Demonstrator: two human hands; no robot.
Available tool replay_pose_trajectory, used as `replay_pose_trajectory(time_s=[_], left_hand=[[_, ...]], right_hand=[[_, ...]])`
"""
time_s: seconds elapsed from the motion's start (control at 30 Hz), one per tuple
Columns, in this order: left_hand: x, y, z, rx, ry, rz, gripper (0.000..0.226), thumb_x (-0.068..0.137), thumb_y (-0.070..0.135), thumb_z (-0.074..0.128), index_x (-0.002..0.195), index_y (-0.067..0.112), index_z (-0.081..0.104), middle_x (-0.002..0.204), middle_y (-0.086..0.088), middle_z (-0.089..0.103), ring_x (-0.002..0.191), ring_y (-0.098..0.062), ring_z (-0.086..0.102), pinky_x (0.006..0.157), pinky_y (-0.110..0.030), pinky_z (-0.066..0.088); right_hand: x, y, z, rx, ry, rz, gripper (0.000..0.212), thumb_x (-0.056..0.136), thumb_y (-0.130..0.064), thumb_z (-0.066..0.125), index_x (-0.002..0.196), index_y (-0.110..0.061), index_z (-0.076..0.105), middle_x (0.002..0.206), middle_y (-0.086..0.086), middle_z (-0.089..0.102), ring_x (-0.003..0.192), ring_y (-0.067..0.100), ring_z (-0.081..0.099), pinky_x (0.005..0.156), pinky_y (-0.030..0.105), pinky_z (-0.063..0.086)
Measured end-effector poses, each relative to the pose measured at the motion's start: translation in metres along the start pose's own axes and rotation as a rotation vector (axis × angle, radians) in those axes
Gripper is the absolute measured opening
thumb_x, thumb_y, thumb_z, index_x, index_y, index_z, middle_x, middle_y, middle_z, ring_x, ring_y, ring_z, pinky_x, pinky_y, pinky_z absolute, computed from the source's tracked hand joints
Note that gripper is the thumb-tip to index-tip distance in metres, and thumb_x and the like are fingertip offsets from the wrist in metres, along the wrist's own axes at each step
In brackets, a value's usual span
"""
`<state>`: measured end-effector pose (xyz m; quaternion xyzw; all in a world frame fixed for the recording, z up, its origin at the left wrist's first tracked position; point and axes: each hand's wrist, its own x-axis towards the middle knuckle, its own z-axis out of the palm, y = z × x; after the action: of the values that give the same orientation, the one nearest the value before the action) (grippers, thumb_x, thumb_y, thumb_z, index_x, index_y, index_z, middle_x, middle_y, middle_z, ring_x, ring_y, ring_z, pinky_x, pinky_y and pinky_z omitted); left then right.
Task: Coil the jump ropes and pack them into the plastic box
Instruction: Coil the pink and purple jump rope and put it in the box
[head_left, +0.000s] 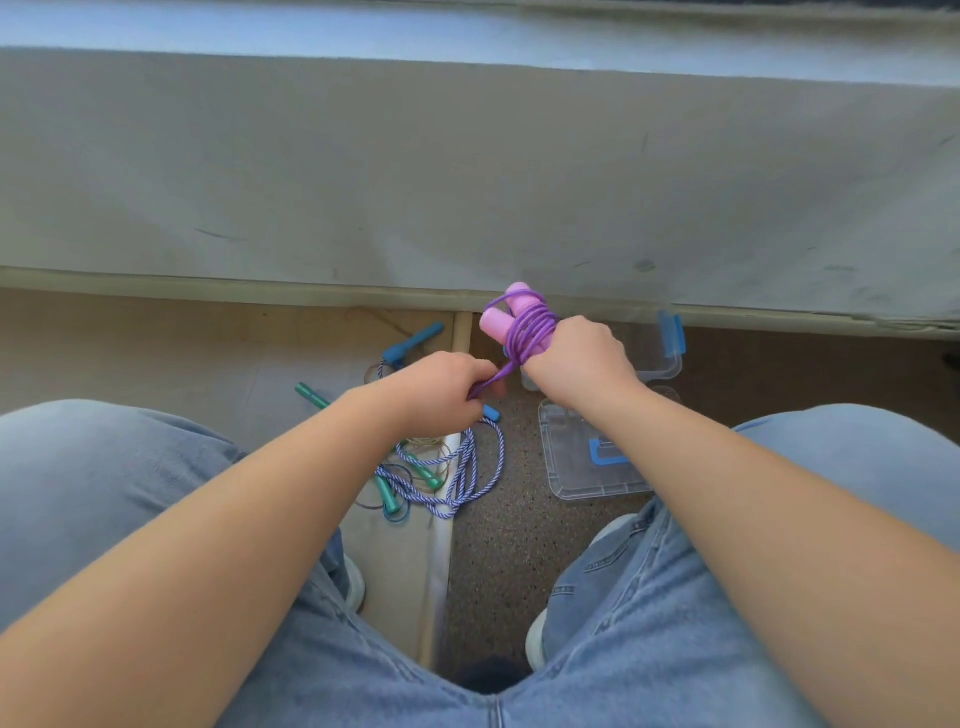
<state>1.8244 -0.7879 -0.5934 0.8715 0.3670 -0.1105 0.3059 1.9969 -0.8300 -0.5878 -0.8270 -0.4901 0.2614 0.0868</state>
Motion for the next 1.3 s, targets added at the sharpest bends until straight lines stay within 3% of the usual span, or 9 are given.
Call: replay_pose_trajectory(time_s=[0.13, 0.3, 0.4, 0.53, 0.77, 1.0, 1.17, 1.23, 1.3], left_hand=[[-0.003, 0.006, -0.009, -0.056, -0.145, -0.067, 0.016, 0.085, 0.032, 0.055, 0.092, 0.025, 0.067, 0.075, 0.005, 0.067, 0.074, -0.015, 0.063, 0.066, -0.027, 0.049], [-0.001, 0.011, -0.007, 0.279, 0.172, 0.074, 0.045, 0.090, 0.067, 0.043, 0.081, 0.024, 0.053, 0.063, 0.001, 0.055, 0.060, -0.019, 0.054, 0.051, -0.032, 0.038], [-0.001, 0.008, -0.013, 0.321, 0.352, 0.117, 0.053, 0.088, 0.070, 0.029, 0.077, 0.023, 0.051, 0.061, 0.001, 0.053, 0.061, -0.024, 0.052, 0.052, -0.033, 0.040], [-0.003, 0.003, -0.020, 0.142, 0.435, -0.045, 0.066, 0.096, 0.061, 0.027, 0.057, 0.013, 0.048, 0.049, -0.001, 0.048, 0.054, -0.021, 0.050, 0.049, -0.031, 0.038], [0.005, -0.001, -0.023, -0.201, 0.639, -0.323, 0.069, 0.096, 0.059, 0.040, 0.047, 0.011, 0.036, 0.041, -0.002, 0.037, 0.051, -0.024, 0.044, 0.050, -0.034, 0.027], [0.010, -0.022, -0.014, -0.236, 0.555, -0.342, 0.064, 0.095, 0.053, 0.050, 0.046, 0.013, 0.037, 0.041, -0.001, 0.037, 0.046, -0.020, 0.038, 0.049, -0.032, 0.028], [0.019, -0.026, -0.004, -0.563, 0.391, -0.404, 0.058, 0.098, 0.054, 0.047, 0.070, 0.008, 0.069, 0.064, -0.002, 0.066, 0.060, -0.016, 0.057, 0.060, -0.026, 0.043], [0.024, -0.027, -0.010, -0.672, 0.390, -0.493, 0.051, 0.101, 0.038, 0.050, 0.062, 0.006, 0.055, 0.062, -0.012, 0.058, 0.065, -0.030, 0.055, 0.054, -0.024, 0.038], [0.024, -0.024, -0.013, -0.671, 0.340, -0.398, 0.050, 0.105, 0.025, 0.041, 0.057, 0.011, 0.048, 0.066, -0.024, 0.058, 0.069, -0.033, 0.057, 0.050, -0.024, 0.031]], right_hand=[[-0.002, 0.003, -0.001, -0.185, -0.019, 0.051, 0.036, 0.085, -0.033, 0.065, 0.116, -0.014, 0.063, 0.112, 0.012, 0.067, 0.103, 0.036, 0.065, 0.075, 0.034, 0.046], [-0.007, 0.001, -0.006, -0.345, -0.069, -0.039, 0.027, 0.094, -0.029, 0.056, 0.118, -0.018, 0.060, 0.113, 0.011, 0.066, 0.106, 0.034, 0.064, 0.077, 0.035, 0.043], [-0.014, 0.000, 0.002, -0.403, -0.233, -0.223, 0.014, 0.095, -0.031, 0.053, 0.097, -0.018, 0.058, 0.099, 0.009, 0.066, 0.084, 0.032, 0.061, 0.073, 0.033, 0.046], [-0.013, 0.000, 0.014, -0.443, -0.385, -0.482, 0.022, 0.088, -0.027, 0.053, 0.068, -0.020, 0.047, 0.071, 0.000, 0.056, 0.072, 0.029, 0.059, 0.066, 0.034, 0.052], [-0.027, -0.005, 0.010, -0.531, -0.503, -0.785, 0.022, 0.092, -0.034, 0.057, 0.078, -0.017, 0.058, 0.066, -0.003, 0.053, 0.064, 0.021, 0.053, 0.058, 0.028, 0.041], [-0.043, -0.011, 0.006, -0.059, -0.602, -0.814, 0.034, 0.082, -0.042, 0.077, 0.071, -0.013, 0.061, 0.062, 0.003, 0.057, 0.053, 0.011, 0.039, 0.052, 0.022, 0.034], [-0.045, -0.010, 0.001, 0.368, -0.673, -0.622, 0.029, 0.081, -0.021, 0.082, 0.070, -0.004, 0.061, 0.055, -0.001, 0.050, 0.051, 0.010, 0.041, 0.052, 0.023, 0.038], [-0.040, -0.010, -0.005, 0.567, -0.590, -0.522, 0.028, 0.082, -0.014, 0.081, 0.068, 0.000, 0.061, 0.052, 0.006, 0.051, 0.048, 0.019, 0.044, 0.051, 0.025, 0.040], [-0.031, -0.010, -0.010, 0.777, -0.453, -0.395, 0.023, 0.084, -0.008, 0.077, 0.068, 0.001, 0.062, 0.051, 0.012, 0.050, 0.044, 0.021, 0.044, 0.049, 0.024, 0.038]])
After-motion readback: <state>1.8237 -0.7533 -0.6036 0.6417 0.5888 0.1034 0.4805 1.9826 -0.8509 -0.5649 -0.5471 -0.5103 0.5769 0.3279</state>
